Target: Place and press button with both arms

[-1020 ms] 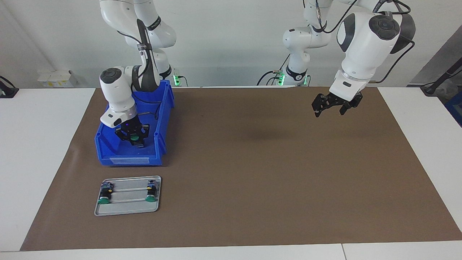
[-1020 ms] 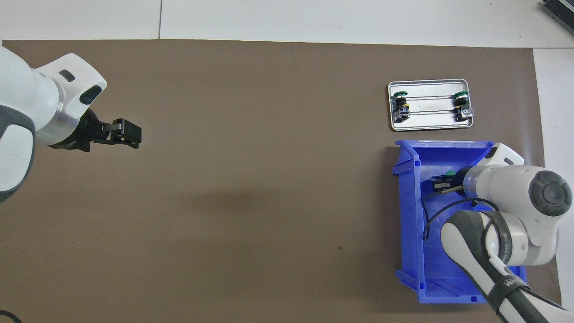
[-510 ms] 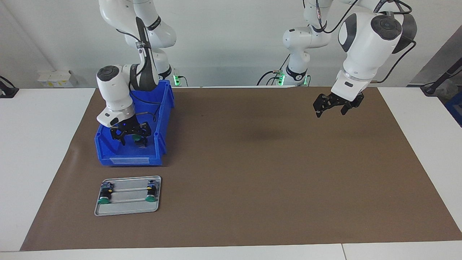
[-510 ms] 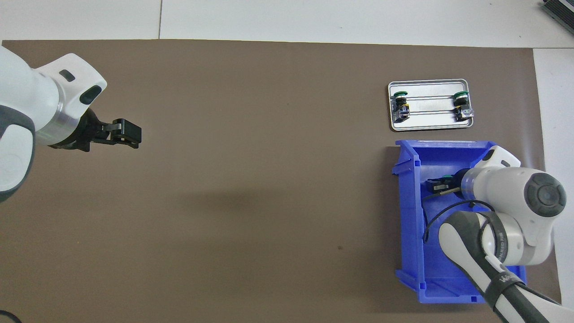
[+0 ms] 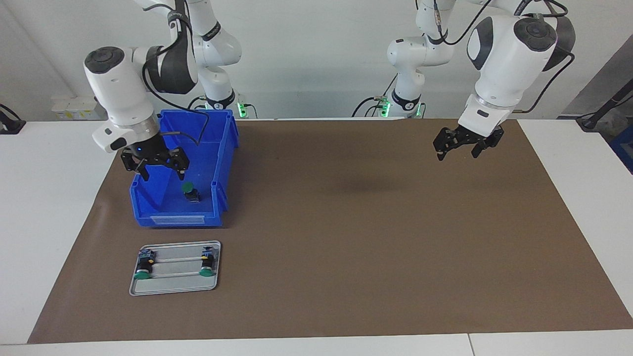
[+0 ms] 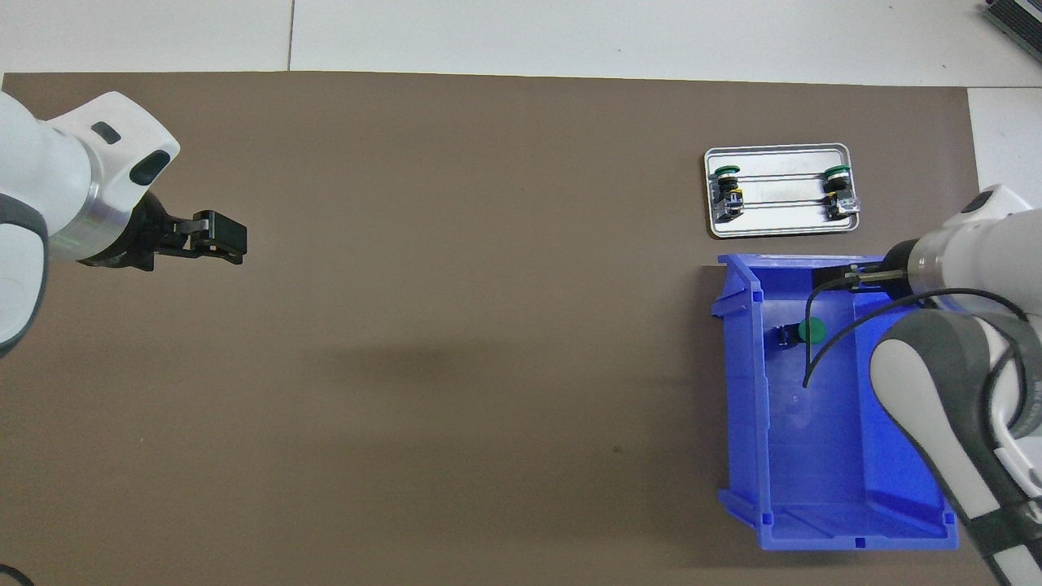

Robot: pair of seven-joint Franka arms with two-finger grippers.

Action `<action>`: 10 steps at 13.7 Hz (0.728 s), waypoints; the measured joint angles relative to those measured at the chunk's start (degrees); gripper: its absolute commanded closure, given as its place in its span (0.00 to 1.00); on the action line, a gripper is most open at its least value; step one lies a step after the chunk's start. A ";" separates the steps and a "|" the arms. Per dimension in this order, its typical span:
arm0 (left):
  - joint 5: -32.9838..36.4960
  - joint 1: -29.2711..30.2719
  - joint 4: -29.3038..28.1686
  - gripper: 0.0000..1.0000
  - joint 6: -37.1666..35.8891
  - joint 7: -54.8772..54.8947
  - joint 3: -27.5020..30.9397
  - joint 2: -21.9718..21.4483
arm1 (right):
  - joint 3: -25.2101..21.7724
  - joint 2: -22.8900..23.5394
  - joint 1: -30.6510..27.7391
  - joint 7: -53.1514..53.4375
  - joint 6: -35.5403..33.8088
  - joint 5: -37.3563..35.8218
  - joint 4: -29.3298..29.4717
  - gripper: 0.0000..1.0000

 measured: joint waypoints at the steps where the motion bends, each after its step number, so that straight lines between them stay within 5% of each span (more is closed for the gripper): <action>1: -0.01 -1.75 0.58 0.00 -0.62 0.80 2.25 -0.04 | 0.00 -0.04 -0.18 0.07 -3.83 0.01 3.11 0.00; 6: -0.60 -4.22 1.69 0.00 -3.06 1.61 8.05 -0.35 | 0.00 -0.08 -0.63 5.00 -22.55 2.12 17.31 0.00; 10: -0.64 -5.25 1.98 0.00 -2.99 4.29 9.24 -0.39 | -0.01 -0.11 -0.89 8.52 -28.65 3.88 20.99 0.00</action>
